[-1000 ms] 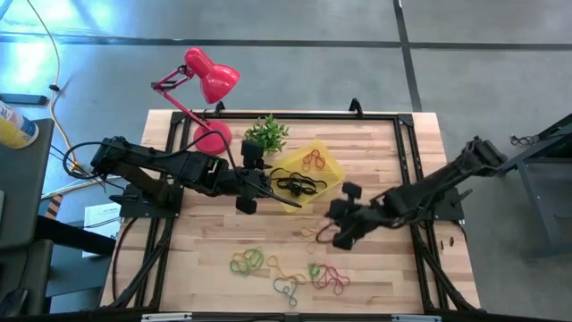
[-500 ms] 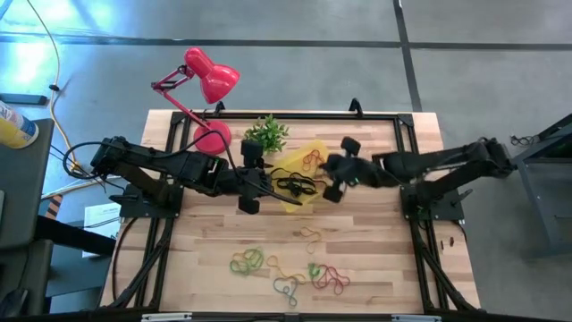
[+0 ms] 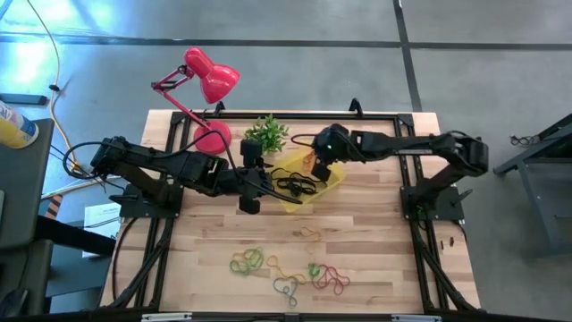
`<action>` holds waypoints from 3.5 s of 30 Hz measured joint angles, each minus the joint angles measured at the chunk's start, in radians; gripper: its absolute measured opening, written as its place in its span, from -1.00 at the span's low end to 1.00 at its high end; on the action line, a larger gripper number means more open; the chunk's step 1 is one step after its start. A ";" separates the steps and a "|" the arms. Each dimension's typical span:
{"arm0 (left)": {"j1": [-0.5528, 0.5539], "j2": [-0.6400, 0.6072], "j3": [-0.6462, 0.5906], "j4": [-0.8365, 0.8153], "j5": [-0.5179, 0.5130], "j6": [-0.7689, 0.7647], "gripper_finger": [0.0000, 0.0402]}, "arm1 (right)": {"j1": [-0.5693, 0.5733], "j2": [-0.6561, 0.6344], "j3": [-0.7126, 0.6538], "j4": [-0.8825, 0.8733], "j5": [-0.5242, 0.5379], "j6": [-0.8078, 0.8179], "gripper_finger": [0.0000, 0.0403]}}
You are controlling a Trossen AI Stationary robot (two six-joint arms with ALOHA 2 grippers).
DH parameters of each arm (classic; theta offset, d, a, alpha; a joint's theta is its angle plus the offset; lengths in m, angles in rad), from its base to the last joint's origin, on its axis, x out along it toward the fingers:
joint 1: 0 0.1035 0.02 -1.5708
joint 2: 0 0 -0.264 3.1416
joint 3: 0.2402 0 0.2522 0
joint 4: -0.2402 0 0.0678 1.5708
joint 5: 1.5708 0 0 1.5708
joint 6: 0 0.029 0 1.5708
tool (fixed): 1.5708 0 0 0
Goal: Pick and place rubber bands into bin
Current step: Put the red rubber band into the transparent yellow bin
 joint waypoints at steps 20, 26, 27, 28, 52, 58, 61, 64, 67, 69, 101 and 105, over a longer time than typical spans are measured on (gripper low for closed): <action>0.000 0.000 0.000 -0.002 0.000 -0.002 -0.20 | -0.079 0.134 0.000 0.027 -0.240 0.054 -0.43; 0.000 0.000 0.000 -0.004 0.000 -0.001 -0.20 | -0.068 0.066 0.000 -0.022 -0.243 0.043 -0.27; 0.000 0.000 0.000 -0.004 0.000 -0.001 -0.20 | -0.061 0.043 0.000 -0.035 -0.243 0.038 -0.26; 0.000 0.000 0.000 -0.005 0.000 -0.001 -0.20 | -0.053 0.017 0.000 -0.052 -0.243 0.036 -0.25; 0.000 0.009 0.000 -0.002 0.001 0.005 -0.20 | 0.743 -0.158 0.000 -0.228 -0.091 0.455 -0.36; 0.000 0.028 -0.001 -0.001 0.011 0.005 -0.20 | 0.857 0.001 0.000 -0.135 -0.078 0.485 -0.36; 0.000 0.044 -0.001 0.000 0.021 0.005 -0.20 | 0.885 0.082 0.000 -0.051 -0.125 0.501 -0.36; 0.000 0.056 0.002 0.005 0.038 0.005 -0.20 | 0.904 0.148 0.000 0.011 -0.155 0.518 -0.36; 0.000 0.064 -0.001 -0.001 0.065 0.005 -0.20 | 0.918 0.194 0.000 0.034 -0.152 0.534 -0.36; 0.000 0.071 0.000 0.005 0.070 0.005 -0.20 | 0.922 0.219 0.000 0.031 -0.141 0.543 -0.36; 0.000 0.071 0.000 -0.003 0.087 0.013 -0.20 | 0.890 0.328 0.002 0.010 -0.197 0.637 -0.98; 0.000 0.071 0.000 -0.006 0.087 0.013 -0.20 | 0.891 0.311 -0.003 -0.013 -0.181 0.656 -0.98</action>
